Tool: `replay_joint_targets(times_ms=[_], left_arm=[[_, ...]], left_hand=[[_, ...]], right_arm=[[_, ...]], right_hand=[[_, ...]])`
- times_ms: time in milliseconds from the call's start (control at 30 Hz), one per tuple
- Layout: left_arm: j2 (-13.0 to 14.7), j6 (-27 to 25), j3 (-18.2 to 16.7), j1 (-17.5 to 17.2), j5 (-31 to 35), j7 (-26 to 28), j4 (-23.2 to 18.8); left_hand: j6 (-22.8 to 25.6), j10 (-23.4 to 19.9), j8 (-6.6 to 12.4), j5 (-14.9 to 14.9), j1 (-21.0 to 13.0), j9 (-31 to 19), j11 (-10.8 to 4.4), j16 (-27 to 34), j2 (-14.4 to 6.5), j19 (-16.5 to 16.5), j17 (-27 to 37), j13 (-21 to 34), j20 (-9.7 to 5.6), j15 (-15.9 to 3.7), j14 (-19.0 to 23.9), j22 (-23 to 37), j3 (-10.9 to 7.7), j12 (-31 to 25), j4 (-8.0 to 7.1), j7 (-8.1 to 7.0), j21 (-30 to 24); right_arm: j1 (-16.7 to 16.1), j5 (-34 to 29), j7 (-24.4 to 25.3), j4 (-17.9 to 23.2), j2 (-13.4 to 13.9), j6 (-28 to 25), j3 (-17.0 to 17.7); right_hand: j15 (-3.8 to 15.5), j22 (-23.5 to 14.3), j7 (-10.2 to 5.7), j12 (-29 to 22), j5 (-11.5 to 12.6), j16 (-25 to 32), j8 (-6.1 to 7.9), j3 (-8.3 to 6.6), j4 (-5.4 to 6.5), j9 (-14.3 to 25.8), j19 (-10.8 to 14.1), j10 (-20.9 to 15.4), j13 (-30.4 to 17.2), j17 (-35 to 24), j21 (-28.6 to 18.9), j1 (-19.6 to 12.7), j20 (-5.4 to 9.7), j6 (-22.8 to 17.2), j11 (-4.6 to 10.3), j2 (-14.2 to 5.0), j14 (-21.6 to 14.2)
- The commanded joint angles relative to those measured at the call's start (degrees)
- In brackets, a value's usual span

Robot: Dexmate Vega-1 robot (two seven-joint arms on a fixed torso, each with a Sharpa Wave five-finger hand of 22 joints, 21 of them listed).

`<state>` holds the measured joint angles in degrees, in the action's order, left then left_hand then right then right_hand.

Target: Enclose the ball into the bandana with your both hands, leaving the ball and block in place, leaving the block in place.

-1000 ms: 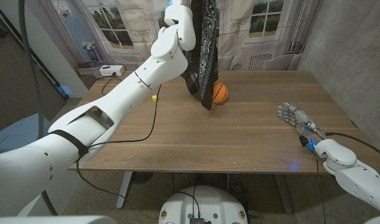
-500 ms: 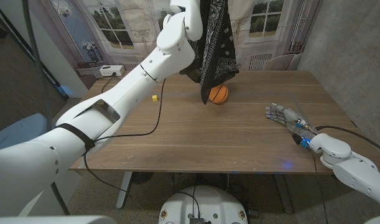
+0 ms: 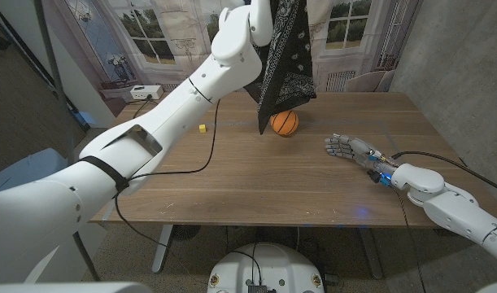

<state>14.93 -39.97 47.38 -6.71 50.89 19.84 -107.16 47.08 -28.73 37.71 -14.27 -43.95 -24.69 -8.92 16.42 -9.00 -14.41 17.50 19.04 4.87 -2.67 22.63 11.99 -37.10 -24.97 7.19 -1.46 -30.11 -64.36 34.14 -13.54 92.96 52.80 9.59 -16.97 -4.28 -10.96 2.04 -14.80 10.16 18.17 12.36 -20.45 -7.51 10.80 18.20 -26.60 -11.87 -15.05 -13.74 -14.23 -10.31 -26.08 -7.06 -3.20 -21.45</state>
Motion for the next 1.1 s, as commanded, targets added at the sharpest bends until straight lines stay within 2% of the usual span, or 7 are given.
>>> replay_joint_targets(times_ms=[33, 433, 500, 600, 833, 967, 1100], left_arm=[[-0.7, -1.7, 2.5, 1.8, 6.3, -3.2, 2.2], [-1.5, -2.8, 6.1, 3.3, 15.7, -6.7, 5.6], [-1.7, -3.0, 6.4, 3.3, 17.4, -7.1, 6.0], [-2.0, -2.9, 6.0, 2.9, 18.1, -7.9, 5.6], [-2.5, -2.7, 5.7, 2.4, 20.5, -9.3, 5.4], [-2.7, -2.5, 5.2, 1.8, 21.2, -10.1, 5.1], [-2.6, -2.5, 5.2, 1.5, 23.0, -11.3, 5.0]], left_hand=[[0.8, -0.7, 4.35, 0.1, -0.3, 0.0, -0.87, -0.4, -0.4, -0.1, -0.1, 0.1, -0.13, -5.96, 0.4, 0.1, -0.34, 0.3, 0.27, -0.71, -0.4], [1.5, -0.6, 5.0, 0.2, 0.2, 0.4, -1.32, -0.9, 0.0, -0.1, -0.3, 0.2, -0.31, -6.14, 0.0, 0.0, -0.34, 0.7, 0.27, -1.15, -0.7], [1.6, -0.5, 5.11, 0.3, 0.3, 0.5, -1.43, -1.0, 0.1, 0.0, -0.4, 0.2, -0.32, -6.12, -0.1, 0.0, -0.37, 0.8, 0.28, -1.17, -0.7], [1.8, -0.5, 5.25, 0.3, 0.4, 0.6, -1.44, -1.1, 0.2, 0.0, -0.5, 0.2, -0.38, -6.39, -0.1, 0.0, -0.44, 0.9, 0.41, -1.39, -0.7], [2.0, -0.6, 5.54, 0.3, 0.6, 0.8, -1.59, -1.4, 0.3, 0.1, -0.7, 0.2, -0.45, -6.43, -0.2, 0.0, -0.61, 1.0, 0.52, -1.52, -0.8], [2.1, -0.5, 5.7, 0.3, 0.7, 1.0, -1.87, -1.5, 0.4, 0.1, -0.8, 0.2, -0.48, -6.47, -0.2, -0.1, -0.67, 1.2, 0.58, -1.65, -0.9], [2.0, -0.6, 5.8, 0.4, 0.9, 1.1, -1.77, -1.6, 0.4, 0.1, -0.8, 0.2, -0.57, -6.5, -0.1, -0.1, -0.73, 1.3, 0.62, -1.66, -0.9]], right_arm=[[3.1, -2.9, -2.1, 3.8, 1.1, 1.8, -3.0], [0.2, -9.2, 4.0, 12.7, 5.3, 0.3, -1.8], [0.7, -10.3, 4.4, 12.4, 4.6, 0.9, -2.4], [1.8, -11.9, 5.3, 13.8, 4.8, -2.2, -3.3], [5.8, -15.3, 5.1, 13.3, 2.9, -5.1, -6.4], [6.5, -15.9, 6.1, 13.0, 1.7, -5.7, -7.1], [7.2, -14.2, 4.4, 8.6, -1.1, 0.1, -7.7]], right_hand=[[0.04, 0.1, 0.19, 0.3, 0.0, -0.1, -0.17, 0.4, 0.13, 0.2, 0.0, 0.2, -0.3, -0.2, 0.4, 0.4, 0.62, 0.2, 0.11, 0.25, 0.1], [0.33, 0.0, -0.19, 1.0, 0.2, -0.3, -0.82, 1.65, 0.45, 0.2, -0.4, 1.2, -0.4, -0.7, 0.7, 1.4, 0.27, 1.4, 0.28, 1.3, 0.8], [0.32, 0.0, -0.22, 1.0, 0.3, -0.3, -0.8, 1.67, 0.41, 0.2, -0.5, 1.2, -0.4, -0.7, 0.7, 1.4, 0.21, 1.3, 0.38, 1.31, 0.8], [0.35, 0.0, -0.27, 1.0, 0.3, -0.2, -0.78, 1.69, 0.35, 0.2, -0.4, 1.1, -0.4, -0.7, 0.7, 1.3, 0.14, 1.3, 0.45, 1.31, 0.6], [0.73, 0.0, -0.41, 1.0, 0.4, -0.1, -0.76, 1.66, 0.23, 0.2, -0.4, 0.9, -0.5, -0.8, 0.7, 0.9, 0.58, 1.2, 0.71, 1.12, 0.4], [0.73, 0.0, -0.46, 1.0, 0.5, 0.0, -0.74, 1.69, 0.21, 0.2, -0.3, 0.8, -0.5, -0.9, 0.7, 0.9, 0.69, 1.2, 0.8, 1.07, 0.4], [0.89, 0.0, -0.33, 0.6, 0.5, 0.3, -0.37, 1.8, 0.28, 0.2, 0.5, -0.6, -0.5, -1.1, 0.4, 0.8, 0.8, 0.2, 0.77, 0.85, -0.4]])
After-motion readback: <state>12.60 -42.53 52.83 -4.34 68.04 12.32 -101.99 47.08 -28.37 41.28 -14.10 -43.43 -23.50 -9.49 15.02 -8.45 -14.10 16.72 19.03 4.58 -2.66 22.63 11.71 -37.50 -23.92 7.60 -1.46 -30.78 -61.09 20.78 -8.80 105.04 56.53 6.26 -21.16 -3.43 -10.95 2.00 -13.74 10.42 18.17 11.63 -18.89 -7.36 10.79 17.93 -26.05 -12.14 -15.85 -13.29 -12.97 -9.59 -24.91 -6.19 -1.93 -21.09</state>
